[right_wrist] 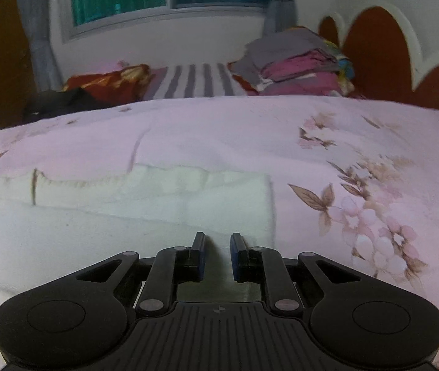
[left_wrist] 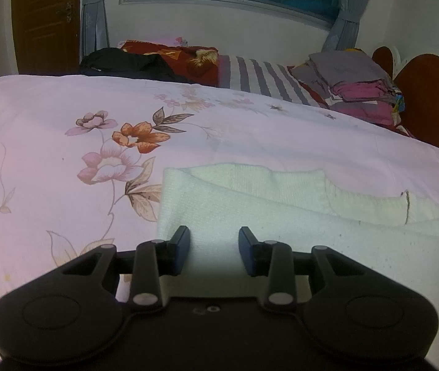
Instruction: Fold small clothes
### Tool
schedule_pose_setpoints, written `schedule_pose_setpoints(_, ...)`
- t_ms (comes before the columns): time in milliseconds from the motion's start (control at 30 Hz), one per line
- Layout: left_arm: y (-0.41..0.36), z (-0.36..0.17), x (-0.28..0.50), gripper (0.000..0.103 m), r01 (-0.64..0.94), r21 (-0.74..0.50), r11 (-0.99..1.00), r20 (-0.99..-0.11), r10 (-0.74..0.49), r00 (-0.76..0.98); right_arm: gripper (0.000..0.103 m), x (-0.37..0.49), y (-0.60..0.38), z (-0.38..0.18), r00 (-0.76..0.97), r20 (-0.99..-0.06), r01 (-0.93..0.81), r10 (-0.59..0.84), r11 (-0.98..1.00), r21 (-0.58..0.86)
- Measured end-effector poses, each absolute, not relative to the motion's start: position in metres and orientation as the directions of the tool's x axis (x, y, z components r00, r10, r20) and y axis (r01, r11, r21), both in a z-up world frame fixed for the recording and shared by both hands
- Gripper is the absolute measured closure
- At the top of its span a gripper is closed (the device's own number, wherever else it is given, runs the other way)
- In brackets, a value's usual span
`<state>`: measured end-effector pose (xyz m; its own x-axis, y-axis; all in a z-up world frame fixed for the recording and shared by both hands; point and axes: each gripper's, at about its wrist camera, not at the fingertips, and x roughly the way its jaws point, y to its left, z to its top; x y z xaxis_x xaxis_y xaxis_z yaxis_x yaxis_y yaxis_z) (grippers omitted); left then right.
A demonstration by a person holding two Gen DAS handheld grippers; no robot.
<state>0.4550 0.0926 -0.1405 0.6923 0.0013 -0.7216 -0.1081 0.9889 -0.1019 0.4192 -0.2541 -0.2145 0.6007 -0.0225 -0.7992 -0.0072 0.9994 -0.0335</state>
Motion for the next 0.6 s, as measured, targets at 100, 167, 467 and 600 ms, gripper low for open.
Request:
schedule_pose_setpoints(100, 0.092, -0.138, 0.455, 0.067, -0.109, -0.098, 0.989, -0.726, 0.004, 0.688, 0.088, 0.416, -0.253, -0.211, 0.598, -0.801, -0.041, -0.032, 0.997, -0.071)
schedule_pose_setpoints(167, 0.091, -0.136, 0.454, 0.068, -0.106, -0.093, 0.990, -0.727, 0.005, 0.687, 0.088, 0.411, -0.255, -0.203, 0.613, -0.790, -0.031, -0.014, 0.999, -0.042)
schedule_pose_setpoints(467, 0.079, -0.119, 0.429, 0.068, -0.056, -0.105, 0.993, -0.687, -0.032, 0.726, 0.060, 0.389, -0.243, -0.185, 0.667, -0.745, -0.071, 0.033, 0.997, -0.019)
schedule_pose_setpoints(600, 0.067, -0.116, 0.413, 0.067, -0.014, -0.105, 0.994, -0.683, -0.062, 0.728, 0.062, 0.385, -0.239, -0.193, 0.630, -0.775, -0.094, 0.049, 0.995, -0.014)
